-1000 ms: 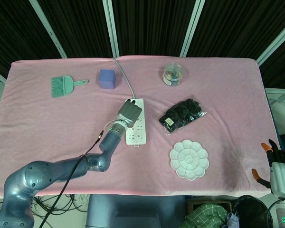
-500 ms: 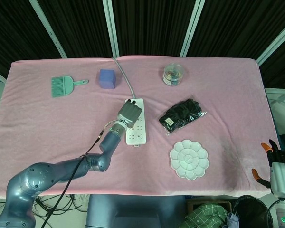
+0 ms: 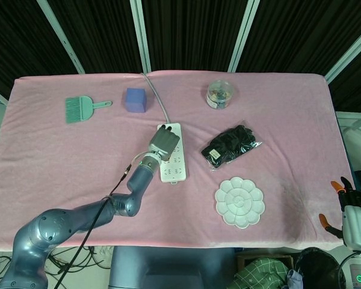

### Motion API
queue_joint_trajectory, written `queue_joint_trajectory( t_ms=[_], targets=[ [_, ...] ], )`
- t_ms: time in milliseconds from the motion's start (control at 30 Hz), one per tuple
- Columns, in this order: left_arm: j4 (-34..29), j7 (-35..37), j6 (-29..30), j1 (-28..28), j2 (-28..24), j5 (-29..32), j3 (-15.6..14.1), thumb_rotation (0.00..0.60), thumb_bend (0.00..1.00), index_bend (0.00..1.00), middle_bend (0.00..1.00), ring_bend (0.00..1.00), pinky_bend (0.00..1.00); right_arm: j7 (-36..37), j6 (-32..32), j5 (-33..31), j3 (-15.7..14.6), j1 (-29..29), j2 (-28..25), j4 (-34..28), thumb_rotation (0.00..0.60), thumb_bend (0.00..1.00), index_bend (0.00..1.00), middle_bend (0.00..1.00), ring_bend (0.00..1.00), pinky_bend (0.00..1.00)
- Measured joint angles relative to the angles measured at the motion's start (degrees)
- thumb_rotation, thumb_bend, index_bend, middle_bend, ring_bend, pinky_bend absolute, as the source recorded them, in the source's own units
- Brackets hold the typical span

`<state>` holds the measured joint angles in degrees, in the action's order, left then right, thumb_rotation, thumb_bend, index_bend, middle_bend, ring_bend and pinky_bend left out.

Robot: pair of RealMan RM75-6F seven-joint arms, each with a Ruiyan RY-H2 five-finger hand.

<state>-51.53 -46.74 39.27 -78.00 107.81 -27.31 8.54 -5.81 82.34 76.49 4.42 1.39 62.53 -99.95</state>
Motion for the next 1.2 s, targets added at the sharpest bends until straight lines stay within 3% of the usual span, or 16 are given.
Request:
queue_joint_trajectory(
  t_ms=[167, 233, 500, 800, 1000, 1200],
  targets=[
    [-1.19, -2.29, 0.11, 0.15, -0.9, 2.08, -0.47, 0.6, 0.2, 0.14, 0.05, 0.0, 0.02, 0.11, -0.06, -0.12, 0.03, 0.0, -0.06, 0.0, 0.6, 0.2, 0.15, 0.04, 0.17, 0.14],
    [-2.09, -3.38, 0.26, 0.11, -1.46, 3.82, -0.5, 0.6, 0.19, 0.11, 0.01, 0.0, 0.0, 0.07, -0.07, -0.07, 0.01, 0.0, -0.07, -0.01, 0.6, 0.2, 0.15, 0.04, 0.17, 0.14],
    [-9.36, -6.12, 3.44, -0.6, -5.21, 7.55, 0.63, 0.6, 0.18, 0.09, 0.0, 0.0, 0.0, -0.16, 0.07, -0.16, 0.07, -0.02, 0.0, 0.0, 0.6, 0.2, 0.15, 0.04, 0.17, 0.14],
    [-22.02, -7.63, 15.19, 0.05, -12.88, 3.1, 1.73, 0.6, 0.18, 0.1, 0.0, 0.0, 0.0, -0.42, 0.1, -0.02, -0.03, -0.03, -0.01, -0.03, 0.6, 0.2, 0.15, 0.04, 0.17, 0.14],
    [-36.11, -9.18, 22.47, 2.94, -21.76, 0.95, 0.81, 0.6, 0.19, 0.11, 0.02, 0.0, 0.0, -0.95, 0.26, -0.23, 0.01, -0.09, 0.08, -0.18, 0.6, 0.2, 0.15, 0.04, 0.17, 0.14],
    [-53.79, -6.8, 31.88, 11.59, -35.22, -4.74, -3.76, 0.6, 0.19, 0.11, 0.02, 0.0, 0.02, -1.58, 0.6, -0.09, 0.02, -0.13, 0.11, -0.31, 0.6, 0.2, 0.15, 0.04, 0.17, 0.14]
  ],
)
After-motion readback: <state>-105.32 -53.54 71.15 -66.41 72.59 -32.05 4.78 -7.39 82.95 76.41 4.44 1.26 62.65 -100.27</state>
